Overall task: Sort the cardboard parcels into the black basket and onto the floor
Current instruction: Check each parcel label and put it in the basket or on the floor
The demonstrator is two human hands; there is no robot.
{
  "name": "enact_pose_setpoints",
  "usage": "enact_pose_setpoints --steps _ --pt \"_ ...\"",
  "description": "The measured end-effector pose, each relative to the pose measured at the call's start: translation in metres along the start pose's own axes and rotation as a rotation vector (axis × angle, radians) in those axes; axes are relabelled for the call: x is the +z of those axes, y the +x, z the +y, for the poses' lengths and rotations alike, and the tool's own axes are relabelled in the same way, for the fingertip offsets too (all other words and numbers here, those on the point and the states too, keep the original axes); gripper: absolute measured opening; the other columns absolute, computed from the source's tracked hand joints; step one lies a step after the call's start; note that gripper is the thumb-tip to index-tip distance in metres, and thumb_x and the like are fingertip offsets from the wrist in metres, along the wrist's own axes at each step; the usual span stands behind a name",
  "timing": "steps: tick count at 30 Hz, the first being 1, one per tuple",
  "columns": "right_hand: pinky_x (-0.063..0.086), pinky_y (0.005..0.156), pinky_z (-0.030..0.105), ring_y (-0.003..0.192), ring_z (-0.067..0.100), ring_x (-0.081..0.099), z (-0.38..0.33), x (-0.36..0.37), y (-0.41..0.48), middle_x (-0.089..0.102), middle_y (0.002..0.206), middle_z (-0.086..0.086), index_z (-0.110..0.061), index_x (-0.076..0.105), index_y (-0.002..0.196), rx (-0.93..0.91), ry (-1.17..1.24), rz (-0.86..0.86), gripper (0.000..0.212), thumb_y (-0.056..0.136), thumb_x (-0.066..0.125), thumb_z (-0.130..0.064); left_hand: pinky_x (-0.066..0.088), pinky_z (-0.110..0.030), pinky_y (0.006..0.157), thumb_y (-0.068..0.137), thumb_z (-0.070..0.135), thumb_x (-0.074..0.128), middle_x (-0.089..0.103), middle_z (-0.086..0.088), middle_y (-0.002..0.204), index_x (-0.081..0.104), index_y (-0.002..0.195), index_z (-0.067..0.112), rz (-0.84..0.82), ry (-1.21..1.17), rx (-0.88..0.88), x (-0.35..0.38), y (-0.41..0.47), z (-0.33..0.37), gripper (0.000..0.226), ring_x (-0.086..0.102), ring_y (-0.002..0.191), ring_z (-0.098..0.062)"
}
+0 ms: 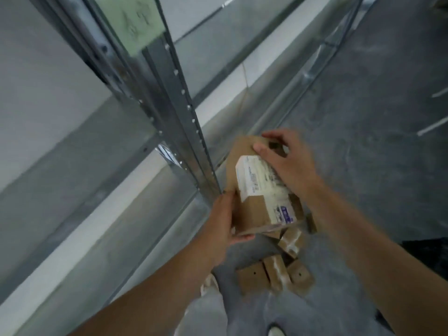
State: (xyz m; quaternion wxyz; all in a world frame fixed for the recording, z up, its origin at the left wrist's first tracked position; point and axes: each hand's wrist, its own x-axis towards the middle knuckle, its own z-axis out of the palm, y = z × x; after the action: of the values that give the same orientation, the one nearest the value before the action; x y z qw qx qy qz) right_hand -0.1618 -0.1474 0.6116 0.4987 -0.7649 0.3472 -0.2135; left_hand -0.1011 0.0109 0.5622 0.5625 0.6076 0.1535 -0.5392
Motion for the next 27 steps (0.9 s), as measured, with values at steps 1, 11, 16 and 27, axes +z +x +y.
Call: enact_pose_setpoints --steps 1,11,16,27 --pt "0.036 0.08 -0.002 0.101 -0.013 0.05 -0.015 -0.002 -0.011 0.055 0.113 -0.014 -0.026 0.061 0.118 -0.044 0.004 -0.046 0.036 0.087 0.069 -0.043 0.059 -0.045 0.063 0.058 0.082 0.063 0.058 -0.007 0.133 0.056 0.129 0.035 -0.003 0.035 0.03 -0.002 -0.022 0.002 0.086 0.063 0.11 -0.032" --pt "0.053 0.085 0.021 0.11 0.003 0.053 -0.162 -0.006 -0.121 0.043 0.126 -0.008 -0.035 0.039 0.126 -0.271 0.126 -0.353 0.057 0.082 0.072 -0.049 0.054 -0.05 0.094 0.076 0.069 0.06 0.076 -0.01 0.096 0.07 0.113 0.026 0.011 -0.042 0.515 -0.033 -0.224 -0.028 0.058 0.071 0.094 -0.028" --pt "0.052 0.057 0.013 0.073 0.002 0.067 -0.23 0.03 -0.17 0.061 0.103 0.004 -0.023 0.042 0.118 -0.255 0.195 -0.589 0.026 0.1 0.047 -0.042 0.049 -0.055 0.1 0.086 0.057 0.053 0.076 -0.006 0.101 0.063 0.123 0.022 0.11 -0.179 0.719 -0.086 -0.299 -0.039 0.052 0.072 0.094 -0.025" --pt "0.05 0.092 0.034 0.105 0.01 0.064 -0.319 0.233 -0.374 0.07 0.11 -0.011 -0.032 0.061 0.117 -0.349 -0.212 -1.308 0.052 0.096 0.029 -0.066 0.044 -0.056 0.104 0.076 0.073 0.057 0.066 -0.012 0.126 0.053 0.135 0.022 0.553 -0.568 0.944 -0.293 -0.434 -0.173 0.078 0.063 0.116 -0.034"
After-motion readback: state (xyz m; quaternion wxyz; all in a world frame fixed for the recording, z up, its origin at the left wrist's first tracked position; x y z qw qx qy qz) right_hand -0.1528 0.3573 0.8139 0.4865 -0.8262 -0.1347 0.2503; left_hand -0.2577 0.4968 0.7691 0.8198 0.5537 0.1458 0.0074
